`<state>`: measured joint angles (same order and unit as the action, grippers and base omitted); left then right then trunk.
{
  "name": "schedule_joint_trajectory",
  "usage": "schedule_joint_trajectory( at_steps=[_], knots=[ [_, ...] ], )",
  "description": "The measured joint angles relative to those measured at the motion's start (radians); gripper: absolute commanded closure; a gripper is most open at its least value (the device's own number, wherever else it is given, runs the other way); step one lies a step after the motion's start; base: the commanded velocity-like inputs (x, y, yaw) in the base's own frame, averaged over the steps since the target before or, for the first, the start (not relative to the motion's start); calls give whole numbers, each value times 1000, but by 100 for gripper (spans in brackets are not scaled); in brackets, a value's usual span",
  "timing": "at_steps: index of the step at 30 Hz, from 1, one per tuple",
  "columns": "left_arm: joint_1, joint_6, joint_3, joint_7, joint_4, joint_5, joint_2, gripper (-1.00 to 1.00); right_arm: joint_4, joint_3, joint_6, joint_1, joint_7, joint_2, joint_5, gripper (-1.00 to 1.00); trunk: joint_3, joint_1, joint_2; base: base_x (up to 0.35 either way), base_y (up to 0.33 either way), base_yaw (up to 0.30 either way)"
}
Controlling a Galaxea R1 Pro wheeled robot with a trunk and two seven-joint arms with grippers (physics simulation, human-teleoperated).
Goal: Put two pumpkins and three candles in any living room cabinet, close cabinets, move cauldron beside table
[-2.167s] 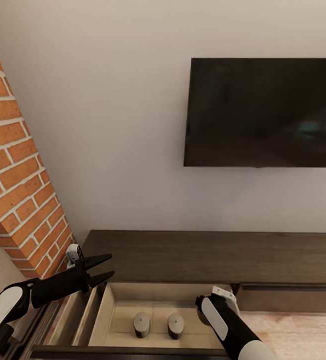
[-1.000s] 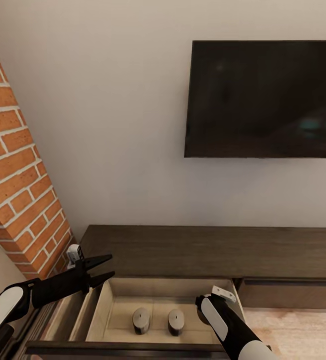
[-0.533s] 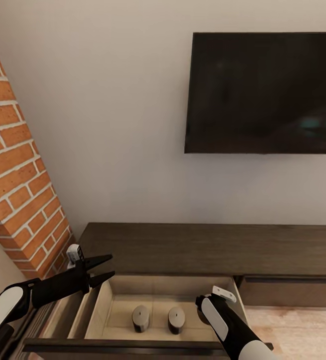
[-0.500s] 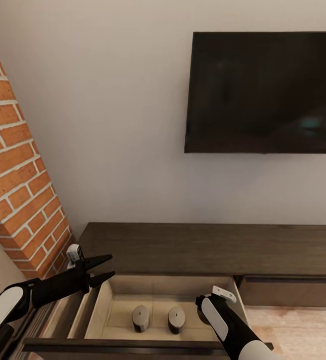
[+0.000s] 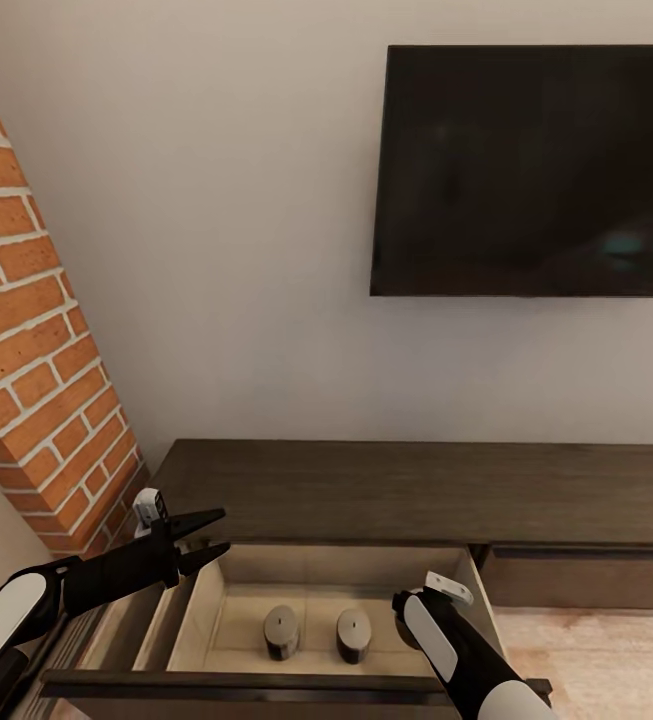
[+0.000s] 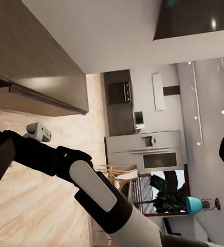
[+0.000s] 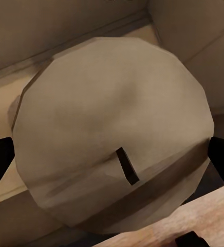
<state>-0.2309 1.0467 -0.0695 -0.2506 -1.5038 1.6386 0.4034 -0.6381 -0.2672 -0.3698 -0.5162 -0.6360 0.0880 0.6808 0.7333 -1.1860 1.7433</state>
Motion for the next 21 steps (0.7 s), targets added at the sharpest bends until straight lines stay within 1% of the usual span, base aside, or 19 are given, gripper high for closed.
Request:
schedule_joint_trajectory(
  at_steps=[9, 12, 15, 18, 21],
  knots=[
    [0, 0, 0, 0, 0, 0, 0, -100, 0, 0, 0, 0, 0, -1, -1, 100, 0, 0, 0, 0, 0, 0],
    [0, 0, -1, 0, 0, 0, 0, -100, 0, 0, 0, 0, 2, -1, 0, 100, 0, 0, 0, 131, 0, 0],
    [0, 0, -1, 0, 0, 0, 0, -100, 0, 0, 1, 0, 34, -1, 2, 100, 0, 0, 0, 137, 0, 0],
    [0, 0, -1, 0, 0, 0, 0, -100, 1, 0, 1, -1, 77, -3, 0, 100, 0, 0, 0, 25, 0, 0],
    [0, 0, 0, 0, 0, -1, 0, -100, 1, 0, 0, -1, 85, -4, -2, 100, 0, 0, 0, 4, 0, 0]
  ],
)
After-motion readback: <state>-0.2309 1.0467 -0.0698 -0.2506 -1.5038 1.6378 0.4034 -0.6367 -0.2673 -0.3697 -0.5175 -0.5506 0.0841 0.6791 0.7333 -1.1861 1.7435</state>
